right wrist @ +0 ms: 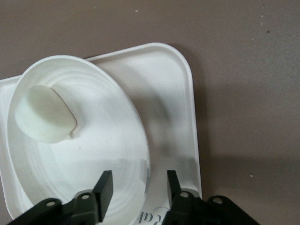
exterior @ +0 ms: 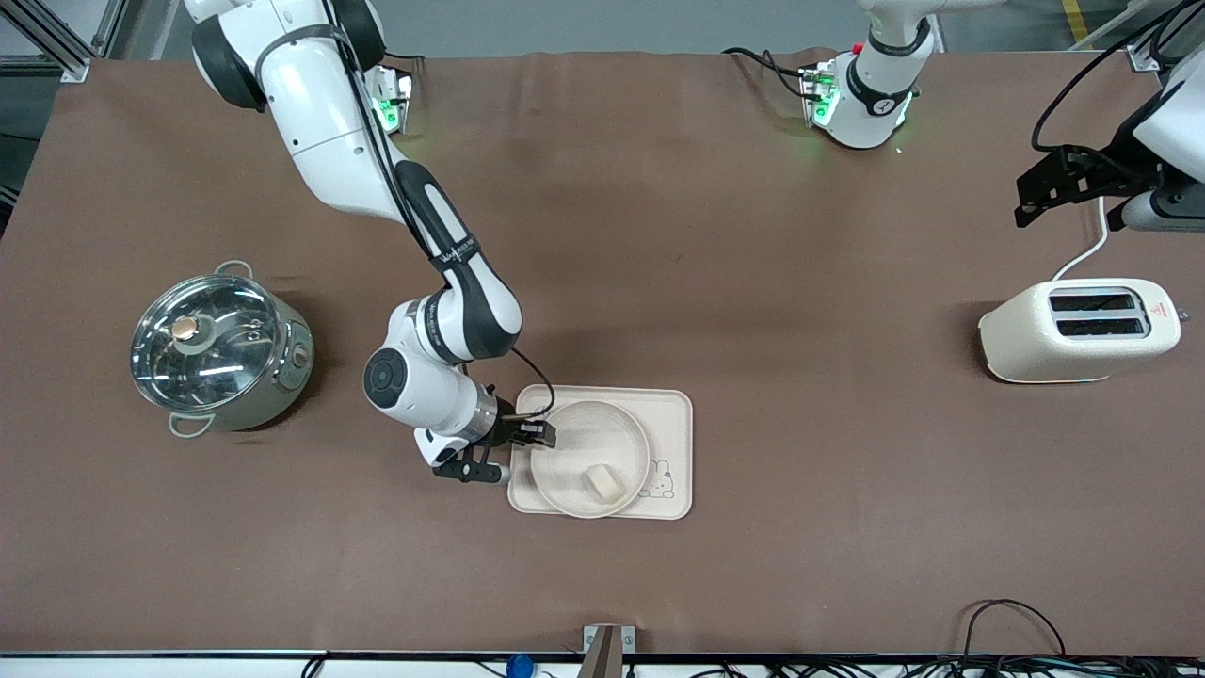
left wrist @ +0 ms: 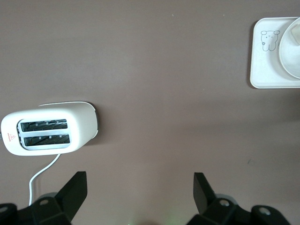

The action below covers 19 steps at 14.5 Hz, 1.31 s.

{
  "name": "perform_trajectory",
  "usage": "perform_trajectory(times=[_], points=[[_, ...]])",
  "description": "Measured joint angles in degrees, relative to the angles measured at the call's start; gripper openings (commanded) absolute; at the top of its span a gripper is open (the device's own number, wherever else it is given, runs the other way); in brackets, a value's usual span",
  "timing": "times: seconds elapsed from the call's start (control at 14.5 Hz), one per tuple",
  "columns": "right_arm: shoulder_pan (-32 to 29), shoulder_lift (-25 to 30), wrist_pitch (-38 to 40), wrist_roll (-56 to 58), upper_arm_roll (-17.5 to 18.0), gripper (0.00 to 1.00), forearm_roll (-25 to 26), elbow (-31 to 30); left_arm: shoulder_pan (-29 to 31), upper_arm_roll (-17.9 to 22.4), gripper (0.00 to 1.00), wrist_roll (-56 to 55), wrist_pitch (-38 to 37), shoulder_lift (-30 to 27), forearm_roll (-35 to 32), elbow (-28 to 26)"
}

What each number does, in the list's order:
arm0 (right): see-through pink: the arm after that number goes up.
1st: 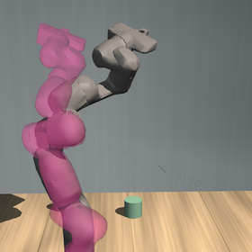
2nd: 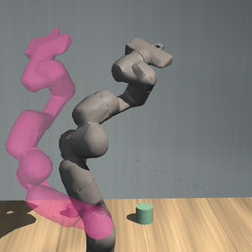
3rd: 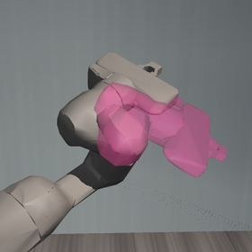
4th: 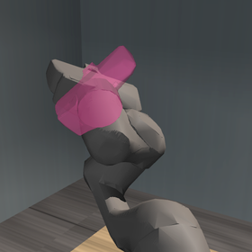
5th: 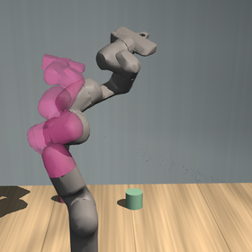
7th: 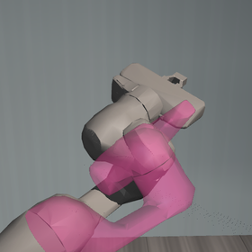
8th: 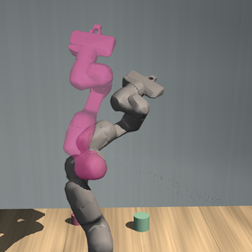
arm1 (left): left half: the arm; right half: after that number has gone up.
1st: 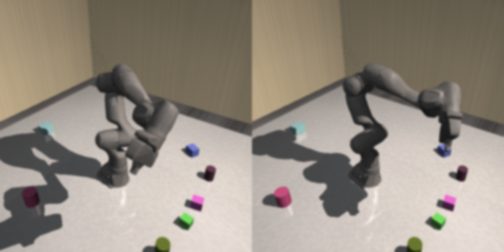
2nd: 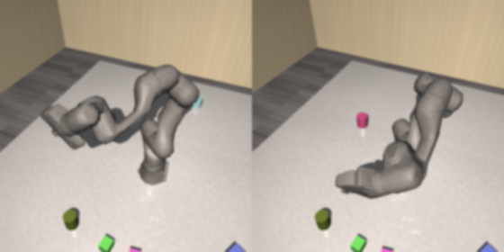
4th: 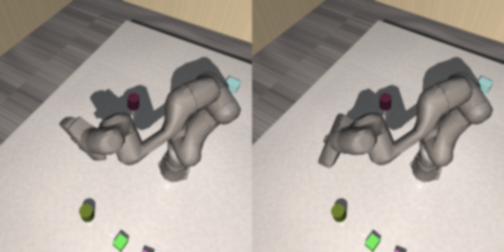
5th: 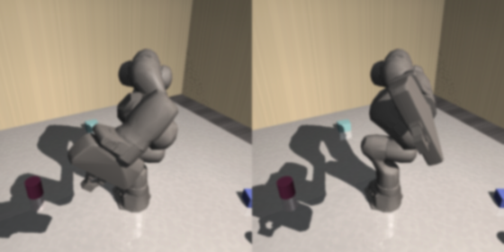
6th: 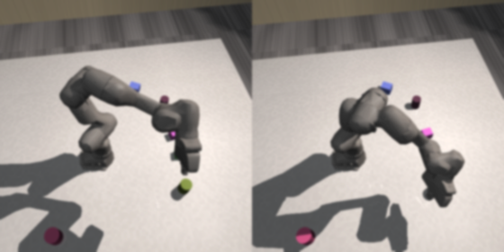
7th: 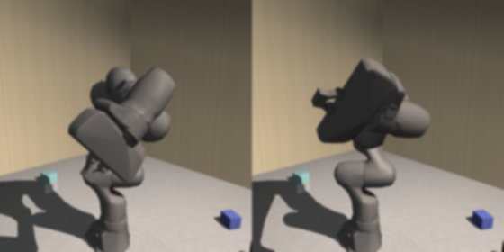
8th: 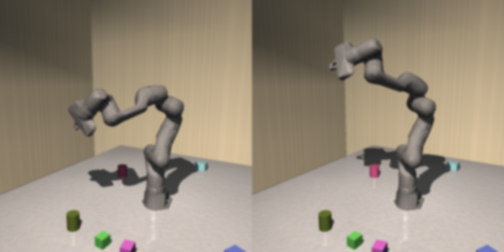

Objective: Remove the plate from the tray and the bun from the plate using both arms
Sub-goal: 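Reach the right gripper to the white plate rim on the tray, then grasp and lift the plate off the tray with the right gripper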

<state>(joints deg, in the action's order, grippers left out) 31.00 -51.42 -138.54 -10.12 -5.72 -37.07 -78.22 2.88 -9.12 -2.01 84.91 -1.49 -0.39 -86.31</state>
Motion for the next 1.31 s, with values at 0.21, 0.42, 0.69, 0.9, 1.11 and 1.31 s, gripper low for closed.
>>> perform_trajectory(times=[0.21,0.42,0.69,0.9,1.11,1.31], points=[[-0.3,-0.4,-0.9,2.2,0.0,0.0,0.0,0.0,0.0,0.0,1.0,0.0,0.0,0.3,0.0,0.0],[-1.0,-0.7,-1.1,5.5,0.0,0.0,-0.9,0.0,0.0,0.0,1.0,0.0,0.0,0.5,0.0,0.0],[-4.3,0.3,4.6,13.6,2.4,0.0,-5.5,0.0,-0.1,-0.1,1.0,0.0,0.1,0.9,0.0,0.0],[-4.8,5.6,8.1,14.7,3.8,0.0,-5.8,-4.1,-0.5,-0.4,1.0,0.0,0.5,2.4,0.0,0.0],[0.1,12.9,6.5,15.2,4.7,0.0,-5.8,-16.3,-1.3,-0.9,1.0,-0.7,2.1,4.7,0.0,-0.1],[7.2,17.1,1.9,15.3,5.0,0.0,-5.8,-27.1,-1.8,-2.6,1.0,-4.6,6.0,6.5,0.0,-1.7]])
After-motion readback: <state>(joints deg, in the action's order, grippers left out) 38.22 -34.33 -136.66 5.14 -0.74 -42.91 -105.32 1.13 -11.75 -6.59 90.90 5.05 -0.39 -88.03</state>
